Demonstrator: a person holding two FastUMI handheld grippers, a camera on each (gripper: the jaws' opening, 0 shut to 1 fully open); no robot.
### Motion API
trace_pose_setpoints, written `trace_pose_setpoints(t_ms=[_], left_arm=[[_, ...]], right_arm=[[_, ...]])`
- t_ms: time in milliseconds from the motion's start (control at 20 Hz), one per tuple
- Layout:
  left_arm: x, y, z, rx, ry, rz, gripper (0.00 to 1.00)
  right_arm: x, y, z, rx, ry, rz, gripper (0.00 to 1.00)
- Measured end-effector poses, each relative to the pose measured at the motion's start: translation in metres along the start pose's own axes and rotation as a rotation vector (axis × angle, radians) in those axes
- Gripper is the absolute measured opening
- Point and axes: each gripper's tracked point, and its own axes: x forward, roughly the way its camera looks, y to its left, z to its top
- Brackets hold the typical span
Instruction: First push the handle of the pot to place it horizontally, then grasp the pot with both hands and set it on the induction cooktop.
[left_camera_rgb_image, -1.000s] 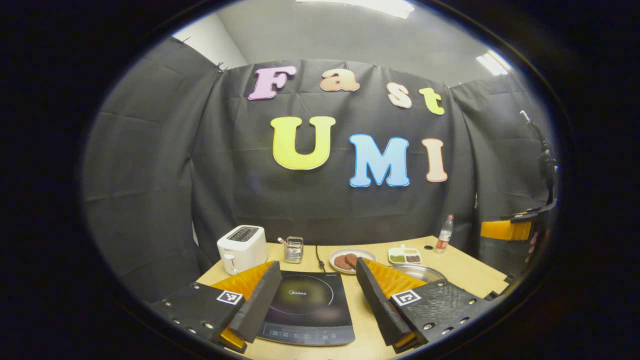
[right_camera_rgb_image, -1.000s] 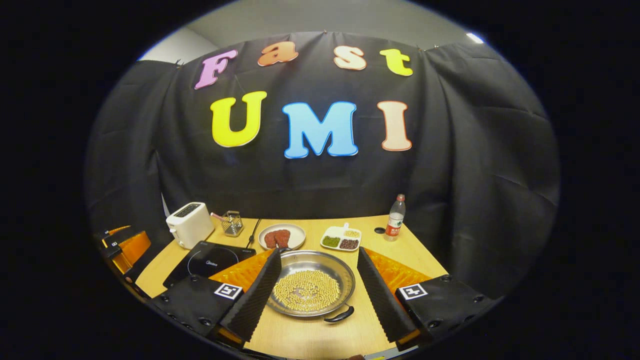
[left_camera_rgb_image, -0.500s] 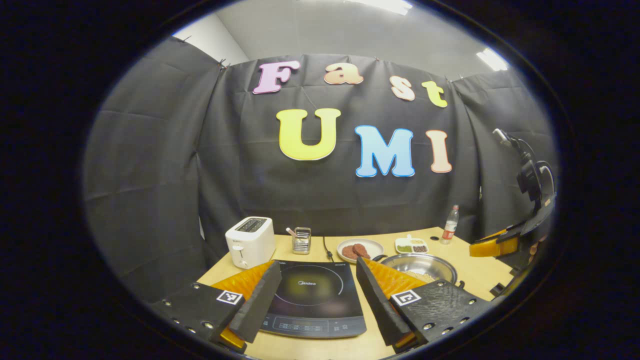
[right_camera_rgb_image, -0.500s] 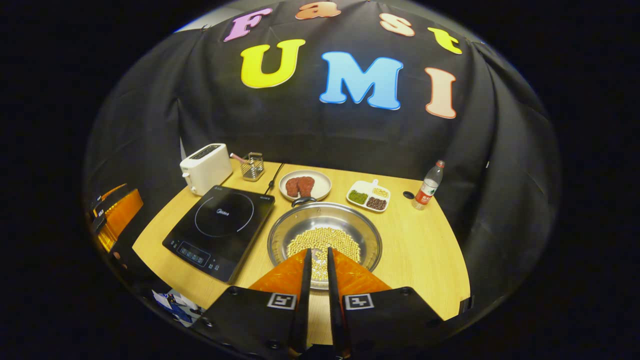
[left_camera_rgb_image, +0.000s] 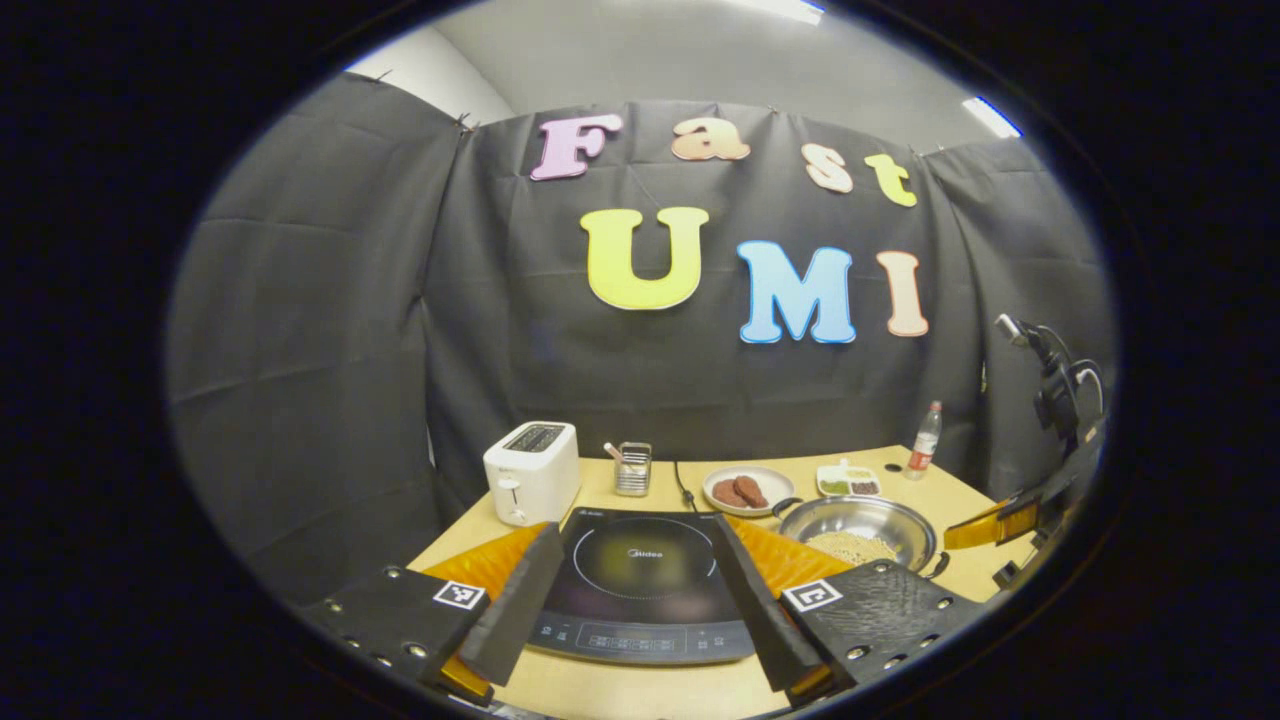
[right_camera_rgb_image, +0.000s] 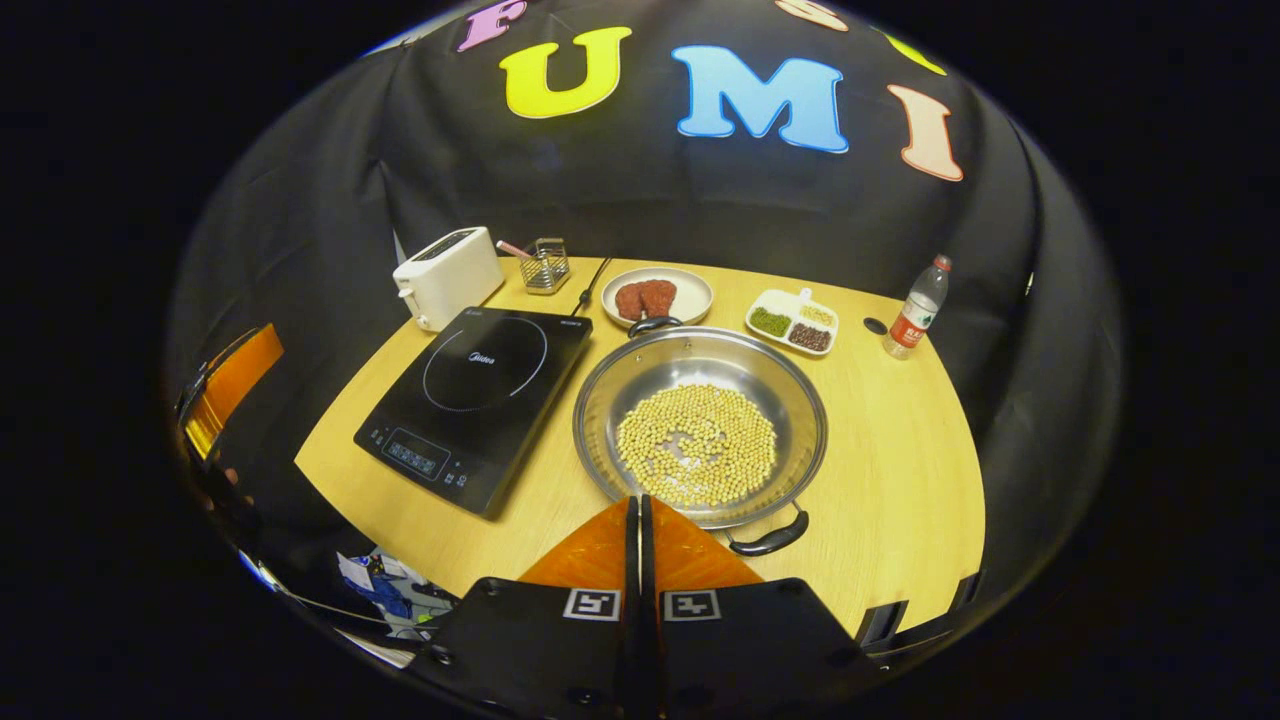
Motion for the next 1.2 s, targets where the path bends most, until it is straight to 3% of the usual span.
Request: trace_pose_setpoints(t_ms=[50, 100, 300, 500, 700, 750, 850, 900, 950, 1200], left_arm=[[0.000, -0.002, -0.001, 0.002, 0.001, -0.005, 0.88], [0.000, -0.005, 0.000, 0.007, 0.001, -0.009, 0.95], [-0.004, -0.014, -0.002, 0.020, 0.018, -0.014, 0.95], [-0.008, -0.026, -0.007, 0.044, 0.041, -0.015, 0.88], [-0.003, -0.041, -0.013, 0.056, 0.076, -0.013, 0.88], [-0.001, -0.044, -0.014, 0.060, 0.084, -0.012, 0.95], [0.002, -0.051, -0.011, 0.071, 0.088, -0.005, 0.95], [0.004, -0.056, -0.011, 0.070, 0.094, -0.008, 0.88], [0.005, -0.062, -0.013, 0.069, 0.103, -0.012, 0.92], [0.016, -0.086, -0.008, 0.071, 0.112, -0.014, 0.89]], right_arm=[[0.002, 0.000, -0.006, -0.004, 0.013, 0.013, 0.02], [0.004, -0.001, -0.011, -0.007, 0.028, 0.022, 0.00], [0.020, -0.002, -0.039, 0.032, 0.127, 0.082, 0.02], [0.028, -0.020, -0.052, 0.039, 0.173, 0.069, 0.02], [0.048, -0.037, -0.061, 0.046, 0.214, 0.064, 0.02], [0.054, -0.038, -0.065, 0.041, 0.230, 0.077, 0.02], [0.067, -0.043, -0.076, 0.006, 0.274, 0.087, 0.02], [0.073, -0.046, -0.080, -0.011, 0.296, 0.088, 0.02], [0.079, -0.047, -0.085, -0.021, 0.315, 0.093, 0.02], [0.091, -0.059, -0.094, -0.066, 0.356, 0.091, 0.02]])
